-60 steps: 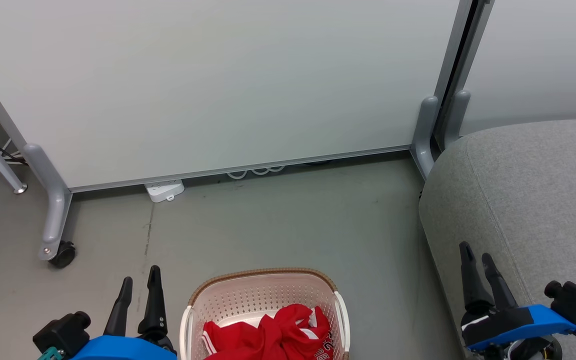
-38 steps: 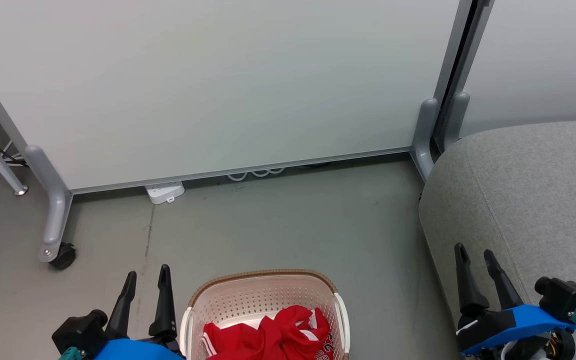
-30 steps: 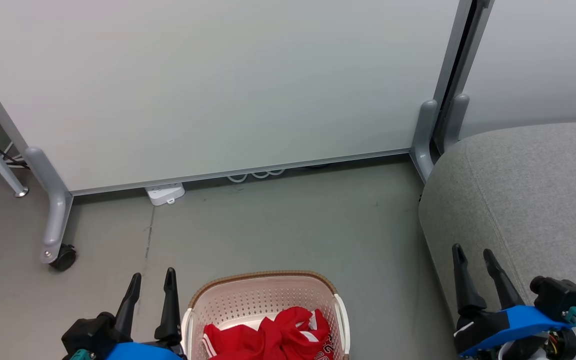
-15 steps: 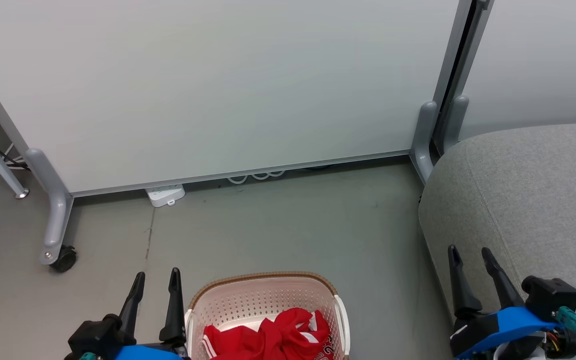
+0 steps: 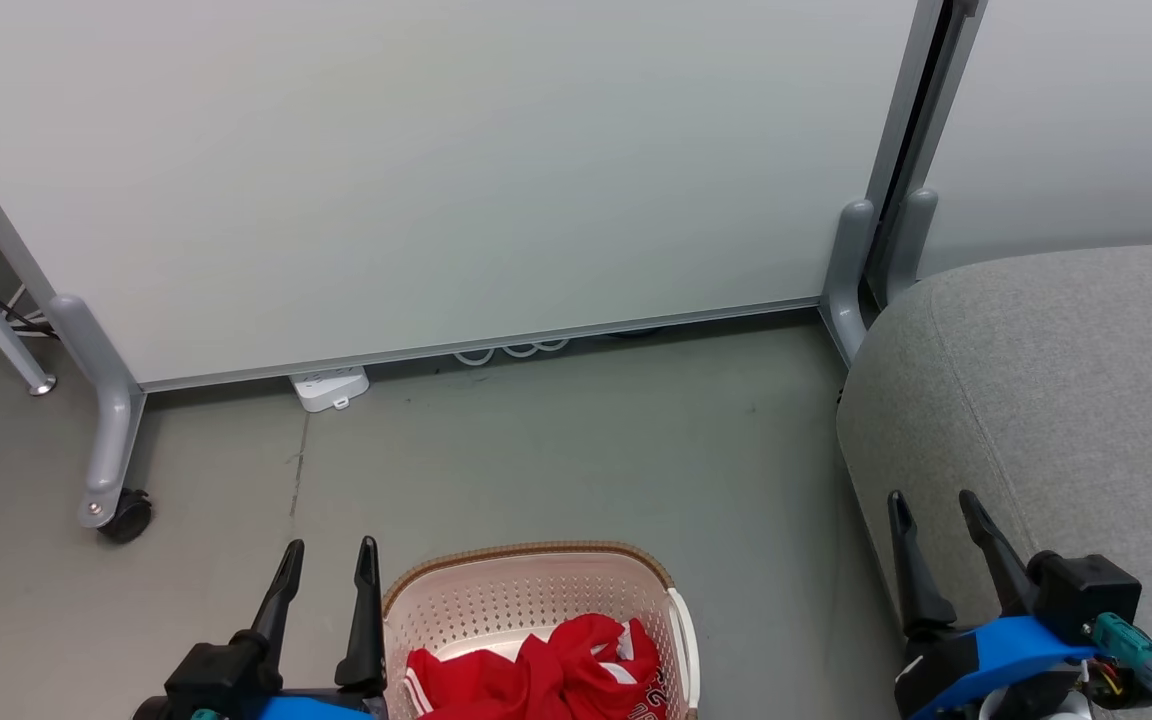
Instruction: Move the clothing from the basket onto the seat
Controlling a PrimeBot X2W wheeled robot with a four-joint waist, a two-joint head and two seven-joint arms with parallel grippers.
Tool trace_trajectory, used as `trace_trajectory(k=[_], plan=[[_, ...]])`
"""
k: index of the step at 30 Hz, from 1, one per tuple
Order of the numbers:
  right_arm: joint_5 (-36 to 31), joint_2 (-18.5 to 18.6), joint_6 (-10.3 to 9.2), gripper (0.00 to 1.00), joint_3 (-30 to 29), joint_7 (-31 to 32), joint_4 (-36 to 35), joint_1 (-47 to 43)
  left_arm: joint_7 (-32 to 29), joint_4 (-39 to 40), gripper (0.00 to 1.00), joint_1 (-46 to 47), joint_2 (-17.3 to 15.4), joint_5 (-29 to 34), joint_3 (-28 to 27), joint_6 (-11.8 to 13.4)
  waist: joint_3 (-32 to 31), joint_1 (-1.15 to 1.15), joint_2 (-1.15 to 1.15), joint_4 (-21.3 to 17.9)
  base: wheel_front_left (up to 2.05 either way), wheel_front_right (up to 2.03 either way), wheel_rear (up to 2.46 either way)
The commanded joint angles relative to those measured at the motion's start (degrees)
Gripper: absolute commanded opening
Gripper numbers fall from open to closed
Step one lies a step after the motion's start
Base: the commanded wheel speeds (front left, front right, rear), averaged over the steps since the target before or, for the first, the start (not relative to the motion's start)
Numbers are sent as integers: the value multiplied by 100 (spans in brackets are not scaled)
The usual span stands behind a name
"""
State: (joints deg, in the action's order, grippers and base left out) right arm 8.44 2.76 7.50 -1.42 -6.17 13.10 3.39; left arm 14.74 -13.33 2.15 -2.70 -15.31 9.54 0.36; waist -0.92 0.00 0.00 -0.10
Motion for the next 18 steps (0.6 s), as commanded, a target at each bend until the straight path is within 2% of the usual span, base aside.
trace_trajectory(k=[1,18], plan=[[-99,21,-2,100,14,-49,-26,-49,45,25,100,-81,-34,85,13,26,-1,0,0,1,0,0,0],[-69,20,-2,100,50,-33,-103,-37,50,-2,100,-70,-33,64,-6,-25,135,0,0,-10,0,0,0]])
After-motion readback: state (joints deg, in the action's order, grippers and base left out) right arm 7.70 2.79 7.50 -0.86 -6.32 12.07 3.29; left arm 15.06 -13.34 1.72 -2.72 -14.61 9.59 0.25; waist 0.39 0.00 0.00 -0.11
